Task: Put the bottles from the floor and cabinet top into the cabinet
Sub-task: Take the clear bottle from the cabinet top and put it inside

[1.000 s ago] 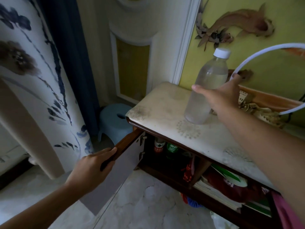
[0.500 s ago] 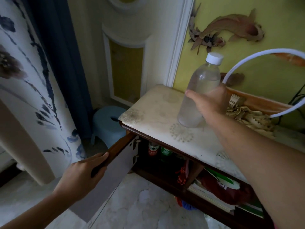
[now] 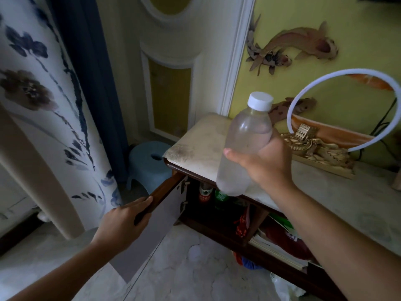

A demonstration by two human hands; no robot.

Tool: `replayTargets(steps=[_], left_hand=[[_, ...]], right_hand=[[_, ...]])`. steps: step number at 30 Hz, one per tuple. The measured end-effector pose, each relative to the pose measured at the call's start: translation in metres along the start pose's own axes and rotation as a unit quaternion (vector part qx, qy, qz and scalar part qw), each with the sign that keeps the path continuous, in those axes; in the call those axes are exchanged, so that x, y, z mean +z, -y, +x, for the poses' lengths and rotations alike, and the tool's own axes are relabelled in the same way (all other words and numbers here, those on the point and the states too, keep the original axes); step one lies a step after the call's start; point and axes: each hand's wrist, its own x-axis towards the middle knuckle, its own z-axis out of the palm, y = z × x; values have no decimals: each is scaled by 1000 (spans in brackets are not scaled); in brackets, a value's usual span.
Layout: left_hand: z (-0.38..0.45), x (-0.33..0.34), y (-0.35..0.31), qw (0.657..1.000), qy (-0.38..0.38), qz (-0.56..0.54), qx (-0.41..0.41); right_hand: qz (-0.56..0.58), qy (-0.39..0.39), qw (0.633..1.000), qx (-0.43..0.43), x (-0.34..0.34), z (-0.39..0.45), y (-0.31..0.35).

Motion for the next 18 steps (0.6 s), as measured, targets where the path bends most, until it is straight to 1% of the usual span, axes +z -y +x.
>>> replayTargets(steps=[5, 9, 13, 18], left_hand=[[-1, -2, -3, 1000, 1, -1, -2], [-1, -1, -2, 1000, 0, -2, -7], [-1, 0, -1, 1000, -2, 1, -3], [-1, 0, 2, 1000, -5, 8, 0]], right_hand=[[49, 56, 997, -22, 2, -35, 6], [59, 88, 994, -29, 7, -61, 6], [59, 117, 991, -39, 18, -84, -7], [66, 146, 987, -16, 37, -106, -35]])
